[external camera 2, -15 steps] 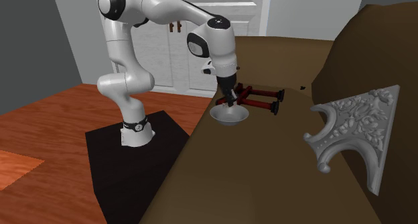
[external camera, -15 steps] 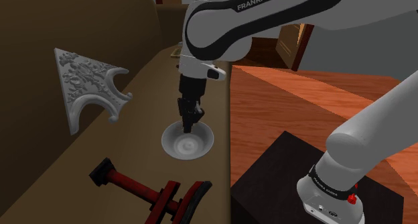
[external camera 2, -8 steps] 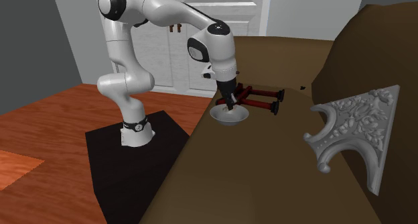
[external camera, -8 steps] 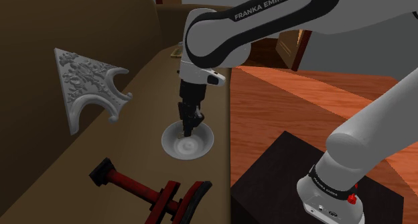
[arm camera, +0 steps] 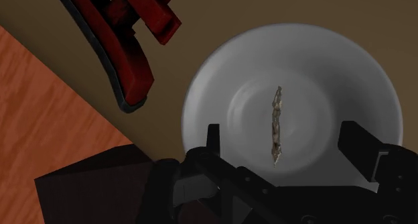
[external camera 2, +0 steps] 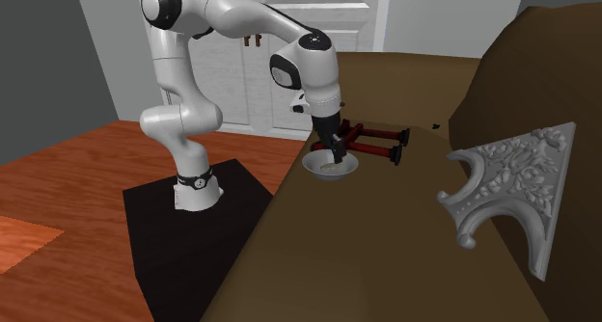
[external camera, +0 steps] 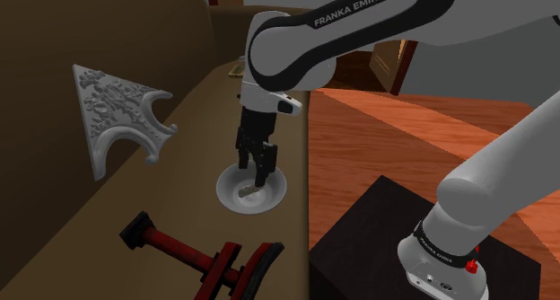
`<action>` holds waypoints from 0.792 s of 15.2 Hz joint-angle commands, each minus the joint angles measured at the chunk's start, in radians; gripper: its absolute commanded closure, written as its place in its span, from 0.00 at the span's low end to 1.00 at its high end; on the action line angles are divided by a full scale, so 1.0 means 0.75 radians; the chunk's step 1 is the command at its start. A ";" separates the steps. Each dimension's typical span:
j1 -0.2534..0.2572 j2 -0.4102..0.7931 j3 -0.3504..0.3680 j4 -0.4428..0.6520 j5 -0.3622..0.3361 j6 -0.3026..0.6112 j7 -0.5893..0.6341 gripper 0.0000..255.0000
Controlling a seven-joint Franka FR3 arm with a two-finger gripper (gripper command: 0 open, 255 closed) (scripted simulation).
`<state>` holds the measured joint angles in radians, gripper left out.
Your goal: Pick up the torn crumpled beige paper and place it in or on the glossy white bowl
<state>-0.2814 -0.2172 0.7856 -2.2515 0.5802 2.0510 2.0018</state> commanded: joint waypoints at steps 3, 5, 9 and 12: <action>-0.010 -0.042 -0.039 0.051 -0.003 -0.098 -0.006 0.00; -0.020 -0.070 -0.073 0.102 -0.011 -0.182 -0.007 0.00; -0.020 -0.070 -0.073 0.102 -0.011 -0.182 -0.007 0.00; -0.020 -0.070 -0.073 0.102 -0.011 -0.182 -0.007 0.00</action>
<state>-0.2963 -0.2696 0.7309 -2.1753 0.5719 1.9146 1.9963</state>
